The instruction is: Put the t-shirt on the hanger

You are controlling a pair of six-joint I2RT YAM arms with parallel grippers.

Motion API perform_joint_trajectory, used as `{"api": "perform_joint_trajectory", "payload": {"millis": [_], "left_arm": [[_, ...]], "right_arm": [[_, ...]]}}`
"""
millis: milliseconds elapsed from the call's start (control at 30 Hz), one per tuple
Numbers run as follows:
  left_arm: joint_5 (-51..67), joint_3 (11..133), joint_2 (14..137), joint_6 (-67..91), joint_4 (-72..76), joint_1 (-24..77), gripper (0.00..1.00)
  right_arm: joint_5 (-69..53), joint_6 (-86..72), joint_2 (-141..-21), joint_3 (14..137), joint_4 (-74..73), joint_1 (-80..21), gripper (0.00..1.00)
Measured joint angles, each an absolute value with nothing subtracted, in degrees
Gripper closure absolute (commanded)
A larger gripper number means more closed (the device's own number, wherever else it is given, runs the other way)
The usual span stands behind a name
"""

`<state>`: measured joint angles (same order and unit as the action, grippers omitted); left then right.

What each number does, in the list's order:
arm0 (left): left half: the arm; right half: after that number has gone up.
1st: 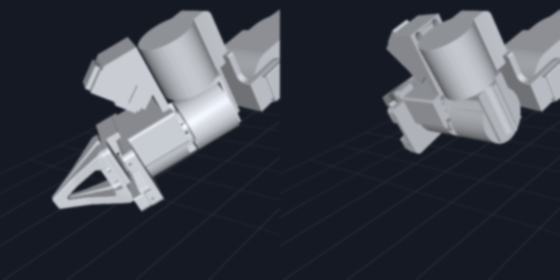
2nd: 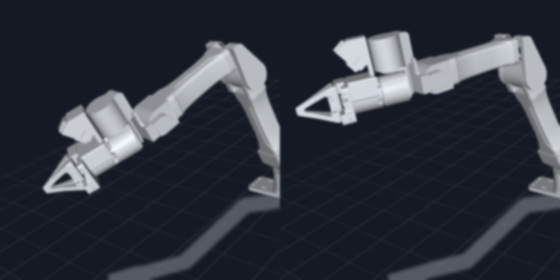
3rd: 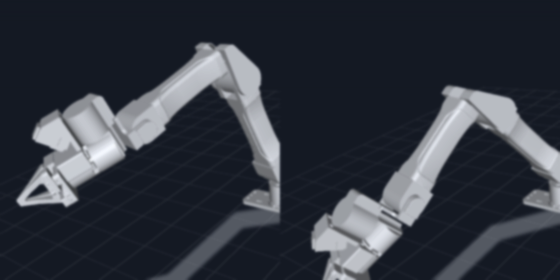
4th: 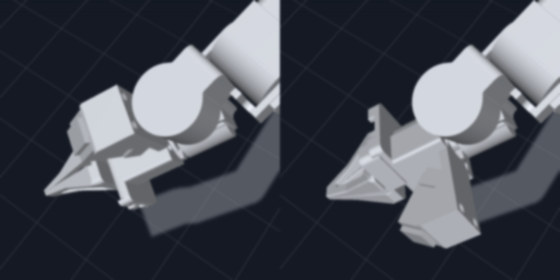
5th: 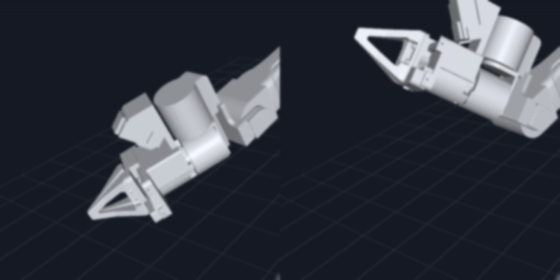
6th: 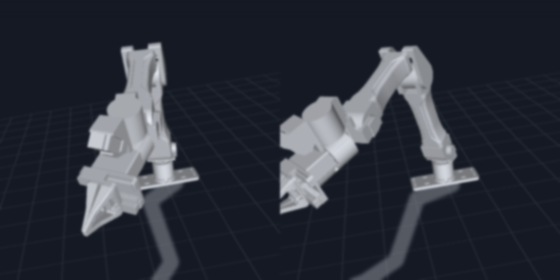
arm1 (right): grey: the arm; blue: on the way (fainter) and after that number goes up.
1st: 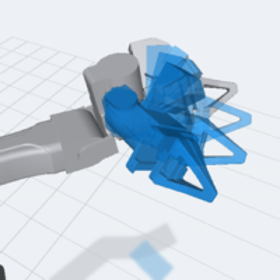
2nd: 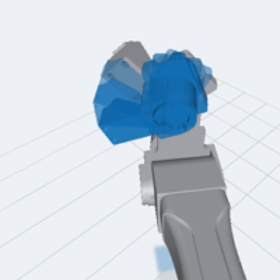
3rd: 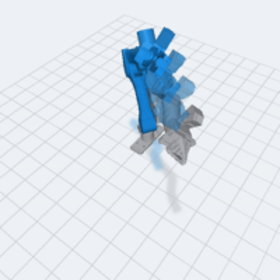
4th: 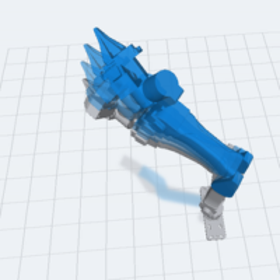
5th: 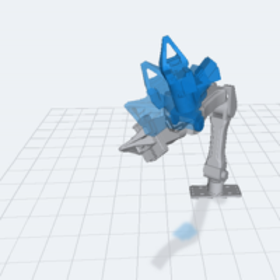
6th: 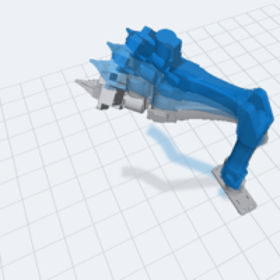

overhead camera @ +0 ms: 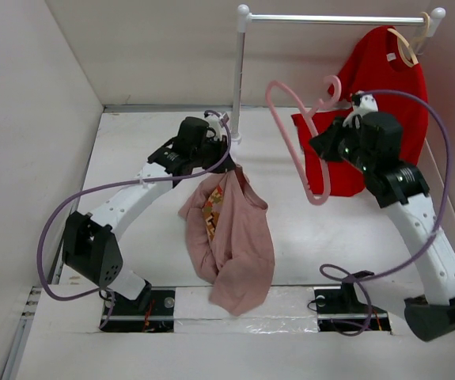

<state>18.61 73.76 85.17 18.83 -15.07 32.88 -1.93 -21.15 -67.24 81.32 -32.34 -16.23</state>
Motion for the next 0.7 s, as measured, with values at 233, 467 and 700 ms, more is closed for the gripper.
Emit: {"api": "perform_joint_trajectory", "payload": {"millis": [233,467,700], "left_arm": [[17.85,78.22,90.0,18.94,-16.64,31.4,1.0],[17.28,83.2,92.9,18.94,-19.18,31.42,1.0],[16.43,85.27,93.43,18.92,-20.56,31.42,1.0]], "right_arm": [[-9.3,-25.32,-49.71,71.83,-40.71,-23.77,1.0],[-12.08,-26.68,-43.59,71.92,-50.5,-27.73,1.0],[-12.56,-27.05,-43.86,71.77,-54.87,-29.41,1.0]]}}
